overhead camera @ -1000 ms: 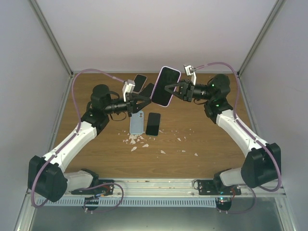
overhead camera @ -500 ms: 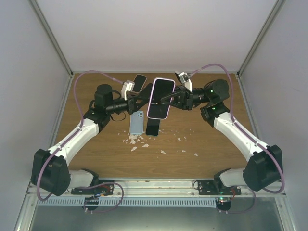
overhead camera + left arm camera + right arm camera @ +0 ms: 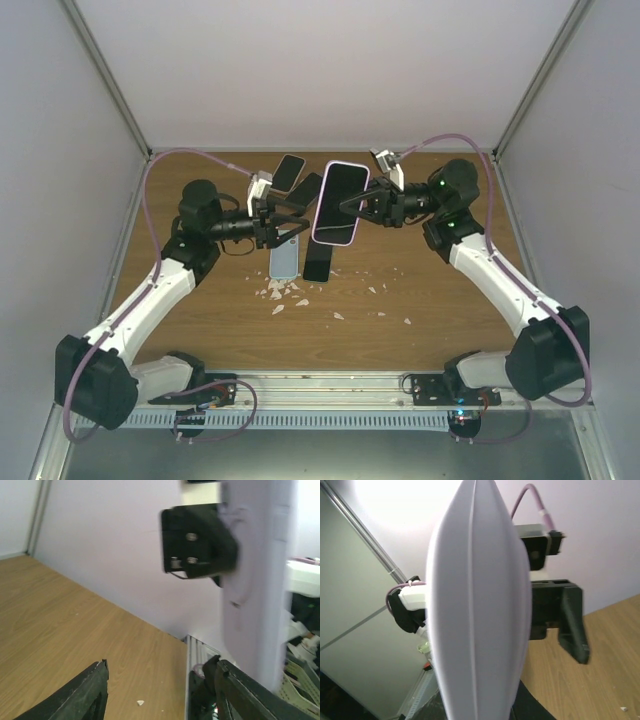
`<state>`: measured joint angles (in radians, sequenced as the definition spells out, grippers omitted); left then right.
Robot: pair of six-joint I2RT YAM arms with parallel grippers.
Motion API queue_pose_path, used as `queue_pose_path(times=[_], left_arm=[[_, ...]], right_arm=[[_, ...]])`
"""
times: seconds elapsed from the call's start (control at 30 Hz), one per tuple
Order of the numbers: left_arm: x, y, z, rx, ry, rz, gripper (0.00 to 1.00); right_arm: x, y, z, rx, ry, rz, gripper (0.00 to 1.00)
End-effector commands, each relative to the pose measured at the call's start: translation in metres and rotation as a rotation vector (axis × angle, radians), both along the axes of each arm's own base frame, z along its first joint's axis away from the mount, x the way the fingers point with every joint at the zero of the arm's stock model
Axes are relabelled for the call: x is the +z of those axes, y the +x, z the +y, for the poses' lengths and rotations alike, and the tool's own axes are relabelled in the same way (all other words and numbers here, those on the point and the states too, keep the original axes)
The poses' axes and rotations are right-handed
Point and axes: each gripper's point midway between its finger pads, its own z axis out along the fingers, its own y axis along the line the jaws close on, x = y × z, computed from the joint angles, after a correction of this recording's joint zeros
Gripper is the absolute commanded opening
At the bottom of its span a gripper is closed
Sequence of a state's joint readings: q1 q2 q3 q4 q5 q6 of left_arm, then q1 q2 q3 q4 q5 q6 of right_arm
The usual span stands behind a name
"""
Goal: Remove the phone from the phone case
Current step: Remove the phone case from the phone.
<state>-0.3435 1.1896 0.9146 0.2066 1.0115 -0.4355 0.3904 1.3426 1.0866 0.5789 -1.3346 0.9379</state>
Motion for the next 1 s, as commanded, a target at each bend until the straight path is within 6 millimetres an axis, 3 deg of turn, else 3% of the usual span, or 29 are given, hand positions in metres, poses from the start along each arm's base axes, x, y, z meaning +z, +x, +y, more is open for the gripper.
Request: queue_pose_path(times=[0.0, 0.17, 0.33, 0.67, 0.97], left_arm=[[0.02, -0.029, 0.001, -0.118, -0.042, -0.109, 0.6], [0.029, -0.046, -0.007, -0.193, -0.041, -0.168, 0.63], [0.031, -0.049, -0.013, -0.206, -0.031, -0.181, 0.64], [0.029, -0.035, -0.018, -0.141, -0.004, -0.18, 0.6], [0.015, -0.017, -0.015, -0.08, 0.002, -0.114, 0.55]], right_arm=[[0.03, -0.006, -0.011, -0.049, 0.047, -0.108, 0.01], [0.029, -0.004, -0.012, -0.062, 0.046, -0.107, 0.0], [0.029, -0.003, -0.013, -0.066, 0.046, -0.106, 0.01], [0.029, -0.003, -0.012, -0.064, 0.051, -0.102, 0.01], [0.031, -0.009, -0.013, -0.037, 0.059, -0.103, 0.0]])
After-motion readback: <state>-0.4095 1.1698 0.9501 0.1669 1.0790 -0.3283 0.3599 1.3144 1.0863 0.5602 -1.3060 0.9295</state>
